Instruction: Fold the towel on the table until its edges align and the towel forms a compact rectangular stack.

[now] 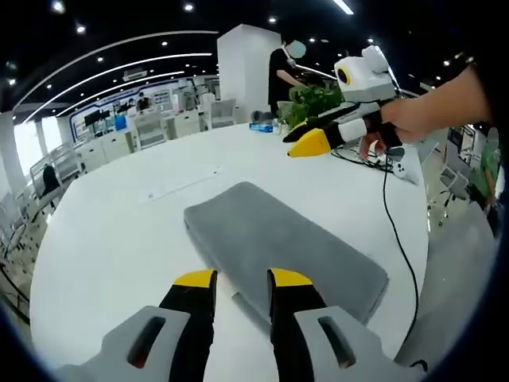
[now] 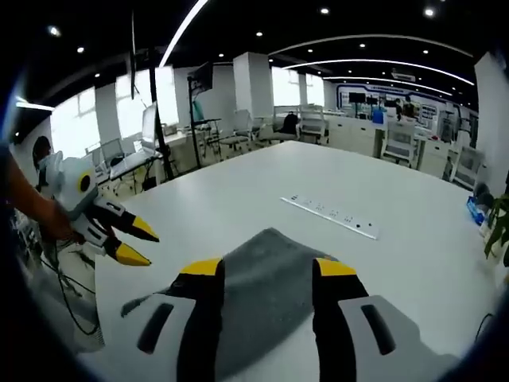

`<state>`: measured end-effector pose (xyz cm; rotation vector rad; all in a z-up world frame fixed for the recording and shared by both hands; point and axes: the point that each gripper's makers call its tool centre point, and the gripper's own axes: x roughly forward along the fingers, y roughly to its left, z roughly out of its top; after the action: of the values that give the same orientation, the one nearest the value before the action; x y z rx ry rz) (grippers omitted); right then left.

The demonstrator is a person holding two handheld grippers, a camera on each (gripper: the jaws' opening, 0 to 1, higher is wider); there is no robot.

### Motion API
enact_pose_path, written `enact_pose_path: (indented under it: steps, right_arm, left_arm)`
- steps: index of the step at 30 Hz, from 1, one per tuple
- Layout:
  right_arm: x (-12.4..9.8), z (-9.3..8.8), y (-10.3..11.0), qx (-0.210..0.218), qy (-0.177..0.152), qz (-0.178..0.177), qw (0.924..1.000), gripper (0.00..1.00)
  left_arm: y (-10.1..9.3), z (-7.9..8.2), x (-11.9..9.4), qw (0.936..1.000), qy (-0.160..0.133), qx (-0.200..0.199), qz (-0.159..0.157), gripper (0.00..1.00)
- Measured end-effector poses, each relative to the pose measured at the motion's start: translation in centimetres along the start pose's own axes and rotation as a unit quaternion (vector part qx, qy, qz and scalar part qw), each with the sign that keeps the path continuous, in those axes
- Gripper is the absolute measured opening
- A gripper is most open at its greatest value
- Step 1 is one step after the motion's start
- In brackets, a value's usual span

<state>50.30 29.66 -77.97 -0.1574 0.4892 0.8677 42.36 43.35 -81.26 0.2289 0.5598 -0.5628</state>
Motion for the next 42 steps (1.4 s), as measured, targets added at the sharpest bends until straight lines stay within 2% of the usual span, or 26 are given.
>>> enact_pose_path:
  steps: [4, 10, 12, 14, 15, 18, 27, 31, 36, 42]
  right_arm:
    - [-0.5, -2.0, 0.8, -0.010, 0.028, 0.007, 0.9995, 0.40]
    - [-0.6, -3.3, 2.0, -0.039, 0.055, 0.023, 0.9974, 0.33]
    - [-0.5, -3.6, 2.5, -0.044, 0.058, 0.027, 0.9970, 0.31]
    - [-0.4, -4.4, 3.0, -0.050, 0.069, 0.031, 0.9959, 0.31]
    - [-0.3, -4.8, 3.1, -0.052, 0.075, 0.033, 0.9952, 0.31]
    - [0.1, -6.2, 3.9, -0.044, 0.086, 0.040, 0.9946, 0.30]
    - [0.6, -9.5, 4.9, -0.043, 0.112, 0.053, 0.9914, 0.27]
    - [0.7, -10.3, 5.1, -0.039, 0.118, 0.052, 0.9909, 0.25]
    - [1.0, -11.1, 5.3, -0.028, 0.120, 0.051, 0.9910, 0.25]
    - [1.1, -12.3, 5.3, -0.015, 0.129, 0.048, 0.9904, 0.24]
  left_arm:
    - [-0.1, -0.1, 0.6, 0.9995, 0.014, 0.028, -0.006, 0.25]
    - [-0.8, -0.1, 1.8, 0.9985, 0.024, 0.044, -0.022, 0.24]
    - [-0.7, -0.4, 2.4, 0.9969, 0.034, 0.066, -0.025, 0.23]
    - [0.0, -1.3, 3.0, 0.9958, 0.059, 0.068, -0.019, 0.23]
    - [0.1, -1.4, 3.3, 0.9957, 0.061, 0.066, -0.019, 0.23]
    - [0.1, -1.3, 4.1, 0.9948, 0.062, 0.077, -0.020, 0.23]
    - [-1.0, -2.3, 5.7, 0.9945, 0.067, 0.072, -0.036, 0.23]
    - [-1.6, -2.2, 6.5, 0.9941, 0.068, 0.068, -0.049, 0.22]
    - [-2.0, -2.0, 7.4, 0.9920, 0.073, 0.087, -0.055, 0.22]
    - [-1.4, -3.0, 8.3, 0.9896, 0.096, 0.094, -0.051, 0.21]
